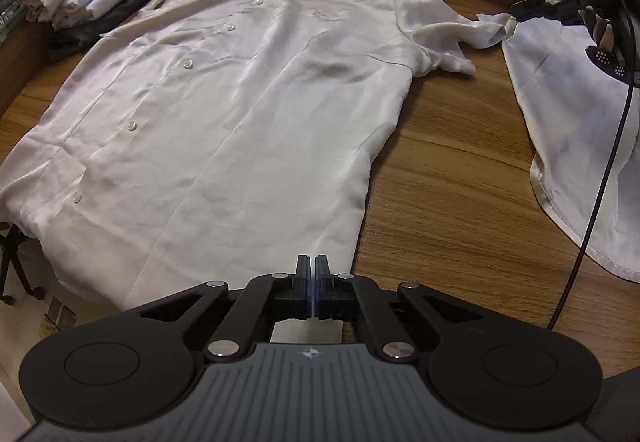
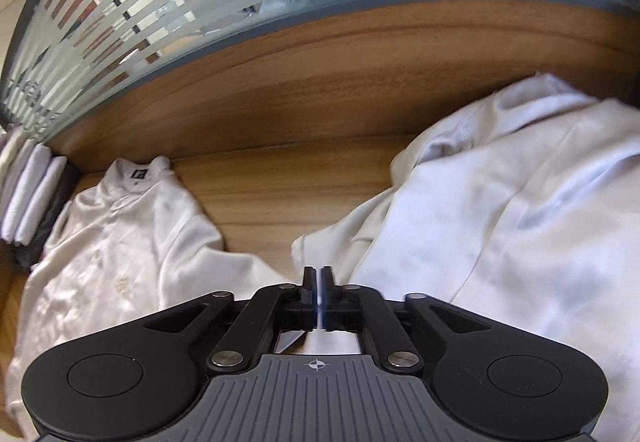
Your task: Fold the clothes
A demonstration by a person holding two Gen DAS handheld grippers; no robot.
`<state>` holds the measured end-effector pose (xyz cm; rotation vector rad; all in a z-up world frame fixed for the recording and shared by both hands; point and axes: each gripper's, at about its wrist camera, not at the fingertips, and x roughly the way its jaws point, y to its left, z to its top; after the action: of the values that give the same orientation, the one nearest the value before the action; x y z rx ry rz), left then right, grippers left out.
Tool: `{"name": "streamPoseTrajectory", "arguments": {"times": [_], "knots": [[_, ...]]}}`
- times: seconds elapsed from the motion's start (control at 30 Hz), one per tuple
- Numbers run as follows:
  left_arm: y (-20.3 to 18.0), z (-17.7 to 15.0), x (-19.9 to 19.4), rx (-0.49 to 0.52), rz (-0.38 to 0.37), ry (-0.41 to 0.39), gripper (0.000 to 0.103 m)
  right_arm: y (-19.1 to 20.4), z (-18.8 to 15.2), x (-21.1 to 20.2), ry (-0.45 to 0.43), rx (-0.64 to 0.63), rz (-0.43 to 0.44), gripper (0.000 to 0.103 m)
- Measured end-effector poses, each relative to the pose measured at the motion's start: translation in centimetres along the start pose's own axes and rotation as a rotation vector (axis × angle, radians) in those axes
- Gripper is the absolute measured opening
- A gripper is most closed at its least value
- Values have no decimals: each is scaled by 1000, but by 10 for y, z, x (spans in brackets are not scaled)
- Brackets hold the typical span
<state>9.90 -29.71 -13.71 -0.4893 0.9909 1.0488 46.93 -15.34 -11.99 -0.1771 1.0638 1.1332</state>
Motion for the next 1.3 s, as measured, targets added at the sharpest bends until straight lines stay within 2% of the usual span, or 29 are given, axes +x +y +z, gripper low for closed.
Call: {"name": "streamPoseTrajectory", "arguments": {"times": [0.1,0.17,0.37,0.43,0.57,0.73,0.87,0.9,0.97,1.0,1.03,1.07,1.13,1.3], "knots": [[-3,-4,4,8,9,5,28,-3,0,4,31,17,27,25],[-5,-6,6,11,12,5,30,0,-2,9,45,22,36,35],[-13,-2,11,50,22,-15,35,-1,-6,16,65,89,38,37],[-14,-2,11,68,-3,-13,37,-3,-7,17,66,123,50,40],[-19,-7,8,99,-3,-4,38,-9,-8,18,66,192,73,41],[-14,-18,3,101,23,8,39,-15,-10,20,67,278,101,41],[-12,-23,0,141,44,-6,39,-20,-11,22,68,347,124,39],[-11,-24,0,148,47,-9,39,-22,-12,22,68,365,130,39],[-7,-23,1,140,48,-3,23,-22,-12,25,77,389,124,36],[-5,-22,3,132,42,2,9,-21,-12,27,79,393,120,33],[-4,-22,4,125,36,7,2,-21,-12,29,81,398,116,26],[-3,-21,4,121,33,5,2,-21,-12,31,82,402,111,16],[-1,-19,3,109,20,6,1,-19,-12,31,71,395,102,2],[10,-12,-12,31,-47,-2,1,-12,-7,11,-27,354,101,2]]}}
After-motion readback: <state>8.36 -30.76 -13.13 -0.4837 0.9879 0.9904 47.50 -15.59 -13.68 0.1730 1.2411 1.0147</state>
